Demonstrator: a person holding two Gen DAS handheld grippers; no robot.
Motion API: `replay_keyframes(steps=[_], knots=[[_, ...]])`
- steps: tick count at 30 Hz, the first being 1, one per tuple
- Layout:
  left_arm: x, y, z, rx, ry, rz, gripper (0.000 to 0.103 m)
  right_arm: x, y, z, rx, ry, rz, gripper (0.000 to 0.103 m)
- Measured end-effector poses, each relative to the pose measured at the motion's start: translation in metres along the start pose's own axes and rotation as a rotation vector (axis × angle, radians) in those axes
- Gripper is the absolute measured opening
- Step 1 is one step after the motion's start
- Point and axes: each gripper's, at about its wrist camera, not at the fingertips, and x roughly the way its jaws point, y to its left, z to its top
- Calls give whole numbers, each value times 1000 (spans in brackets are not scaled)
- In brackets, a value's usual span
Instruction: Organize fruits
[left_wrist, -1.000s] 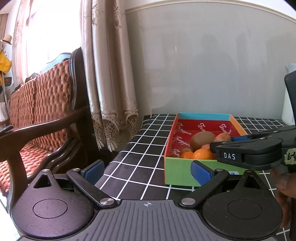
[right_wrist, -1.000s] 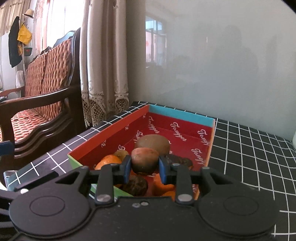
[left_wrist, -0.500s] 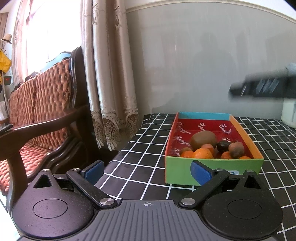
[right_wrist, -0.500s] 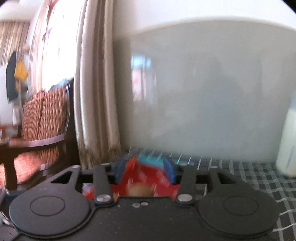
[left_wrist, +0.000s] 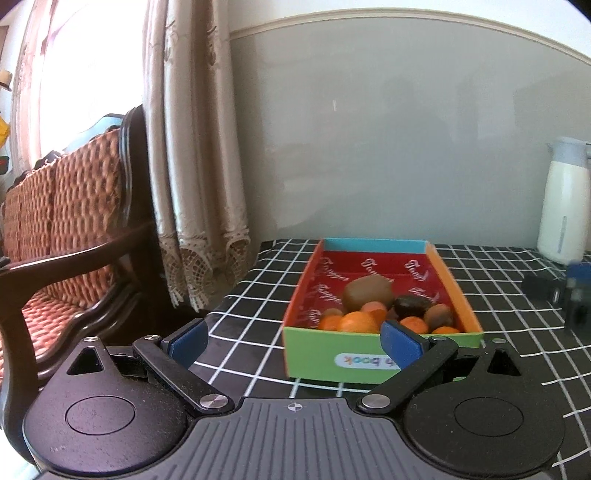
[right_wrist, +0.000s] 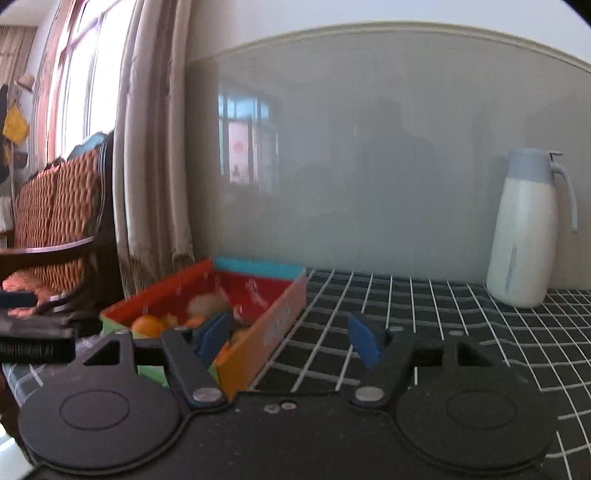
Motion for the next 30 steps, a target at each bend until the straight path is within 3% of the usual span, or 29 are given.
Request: replay_keyframes(steps=[3,11,18,23,30], knots=[[-4,-6,2,-16,-2,-15,99,-8,0,-3,-29,-5,-10,77],[-23,-37,-2,-25,-12,-67,99,-24,-20,-19,-8,31,-45,78],[-38,-76,-24,68,8,-77,103,-58,-37,-22,24,-30,-84,80],[-54,-90,-26,80,-67,-85,103,-64,-48,-22,71,-53,-94,81],[-53,-94,-26,87,-67,-80,103,-59,-46,-27,62,-31,-95,81]])
